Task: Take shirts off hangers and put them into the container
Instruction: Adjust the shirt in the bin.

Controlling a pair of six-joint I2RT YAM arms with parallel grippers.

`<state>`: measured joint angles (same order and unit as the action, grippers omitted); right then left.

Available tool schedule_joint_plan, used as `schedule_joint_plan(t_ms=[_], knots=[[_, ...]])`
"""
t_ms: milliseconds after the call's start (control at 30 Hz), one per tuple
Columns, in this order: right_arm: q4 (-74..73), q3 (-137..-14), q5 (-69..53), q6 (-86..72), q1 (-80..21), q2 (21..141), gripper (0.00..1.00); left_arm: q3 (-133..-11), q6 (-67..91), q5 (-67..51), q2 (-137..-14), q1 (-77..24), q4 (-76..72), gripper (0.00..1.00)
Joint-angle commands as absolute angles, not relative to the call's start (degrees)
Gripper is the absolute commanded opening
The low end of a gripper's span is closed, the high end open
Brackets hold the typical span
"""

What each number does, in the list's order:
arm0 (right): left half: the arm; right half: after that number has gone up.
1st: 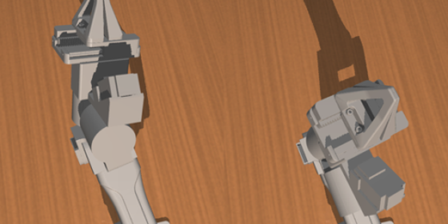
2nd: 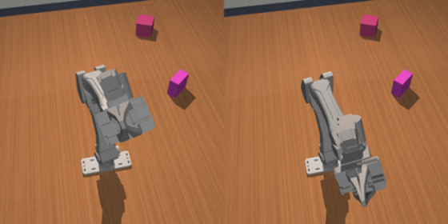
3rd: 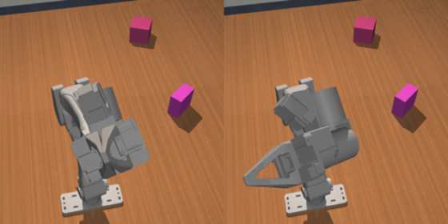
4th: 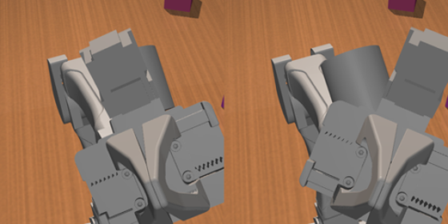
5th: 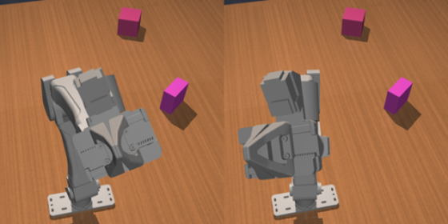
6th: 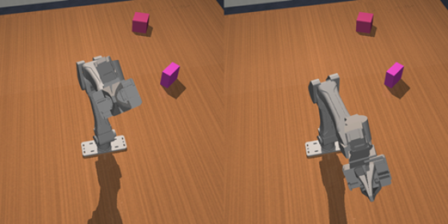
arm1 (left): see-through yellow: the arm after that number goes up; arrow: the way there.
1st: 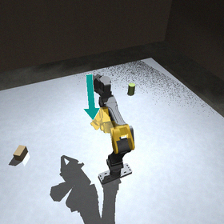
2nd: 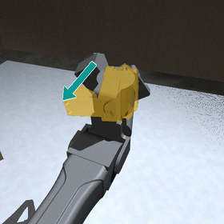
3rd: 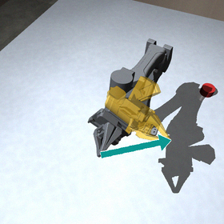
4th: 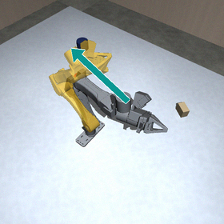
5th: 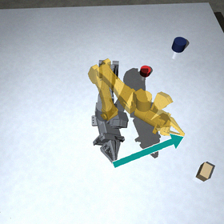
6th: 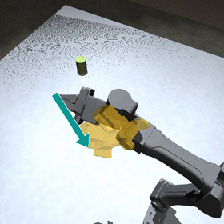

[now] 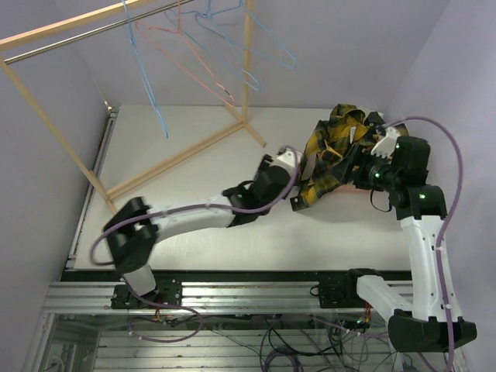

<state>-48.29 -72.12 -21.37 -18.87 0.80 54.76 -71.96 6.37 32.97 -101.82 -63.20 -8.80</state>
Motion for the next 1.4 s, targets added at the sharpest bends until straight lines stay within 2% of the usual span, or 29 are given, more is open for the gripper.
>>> schedule_joint_plan(t_ms=[0,267,400,733,1067,1300,1367], knots=[[-49.41,-65.45,-29.05,-19.26,0.05,53.38,0.67,-68.60,9.07,48.75,-84.15,-62.35,3.65,0.69],[-37.89,-43.94,-29.98,-29.32,-1.01,41.98,0.65,-54.69,0.69,58.43,-52.10,-61.66,5.63,0.67],[-29.62,-33.05,-24.91,-33.66,-3.51,39.27,0.64,-51.56,-5.29,59.74,-42.02,-61.53,5.90,0.66],[-7.27,-22.47,-13.36,-38.28,-11.88,47.39,0.63,-48.44,-8.11,63.82,-33.81,-61.52,11.82,0.65],[5.43,-22.61,5.64,-40.57,-21.74,62.99,0.63,-46.08,-4.86,65.78,-27.07,-61.52,16.95,0.65],[13.23,-23.96,9.48,-38.04,-22.11,69.51,0.63,-43.34,-2.61,65.56,-25.41,-61.54,18.78,0.64],[14.24,-25.28,9.52,-37.09,-22.10,72.05,0.61,-43.09,-2.57,65.70,-25.63,-61.56,18.68,0.64]])
